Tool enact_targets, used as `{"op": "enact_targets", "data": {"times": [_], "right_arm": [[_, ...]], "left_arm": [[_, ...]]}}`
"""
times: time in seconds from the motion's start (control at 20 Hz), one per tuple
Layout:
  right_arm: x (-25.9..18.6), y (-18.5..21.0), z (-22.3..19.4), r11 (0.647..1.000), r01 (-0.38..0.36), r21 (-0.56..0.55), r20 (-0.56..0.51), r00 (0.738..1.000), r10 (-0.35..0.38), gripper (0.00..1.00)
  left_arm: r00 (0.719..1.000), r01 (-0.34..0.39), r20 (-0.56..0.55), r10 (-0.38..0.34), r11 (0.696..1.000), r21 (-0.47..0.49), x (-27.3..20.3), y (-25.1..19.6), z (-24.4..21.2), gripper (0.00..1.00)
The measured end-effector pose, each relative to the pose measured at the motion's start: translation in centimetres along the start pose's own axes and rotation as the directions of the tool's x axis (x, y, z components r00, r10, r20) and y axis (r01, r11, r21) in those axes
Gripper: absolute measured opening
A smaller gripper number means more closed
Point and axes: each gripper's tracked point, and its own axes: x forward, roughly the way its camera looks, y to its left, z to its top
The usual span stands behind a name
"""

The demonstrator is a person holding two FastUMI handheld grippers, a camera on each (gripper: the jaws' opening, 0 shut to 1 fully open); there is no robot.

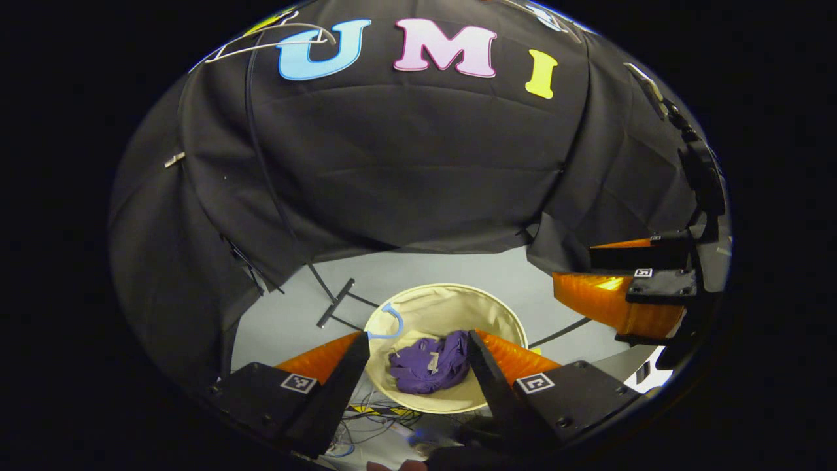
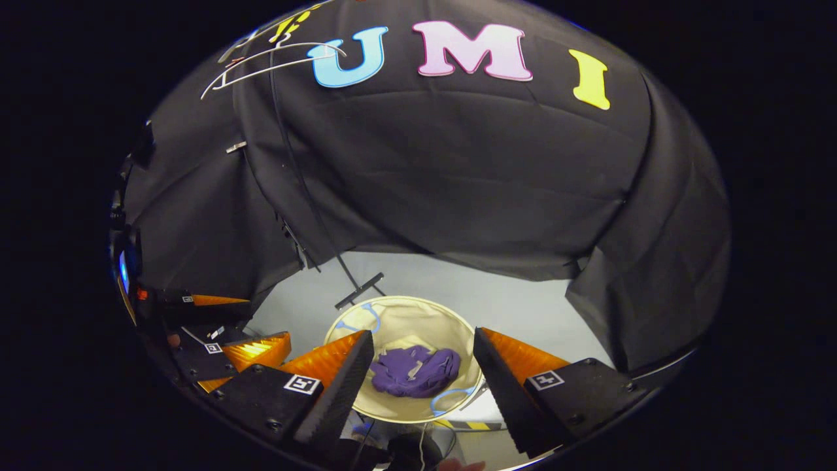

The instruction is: Grasp the clothes on the hanger with both hands and then place them into the laundry hamper below.

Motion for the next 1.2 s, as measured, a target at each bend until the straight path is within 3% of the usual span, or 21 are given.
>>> {"op": "enact_targets", "data": {"times": [0.3,0.6,0.9,1.2], "right_arm": [[-5.4,1.3,4.4,0.996,0.062,0.061,0.119,0.991,-0.069,0.99],[-11.3,1.3,8.7,0.988,0.116,0.097,0.238,0.962,-0.136,0.99],[-17.4,2.1,12.6,0.979,0.174,0.106,0.373,0.906,-0.201,0.99],[-22.7,3.6,15.7,0.975,0.202,0.091,0.489,0.844,-0.22,0.99]], "left_arm": [[0.992,0.036,0.124,-0.036,0.999,-0.002,-6.6,0.0,3.7,0.95],[0.964,0.053,0.263,-0.035,0.997,-0.064,-12.6,1.0,7.2,0.96],[0.92,0.047,0.391,-0.015,0.996,-0.072,-18.8,2.2,10.2,0.95],[0.851,0.015,0.526,0.005,0.999,-0.035,-25.0,2.4,13.4,0.95]]}}
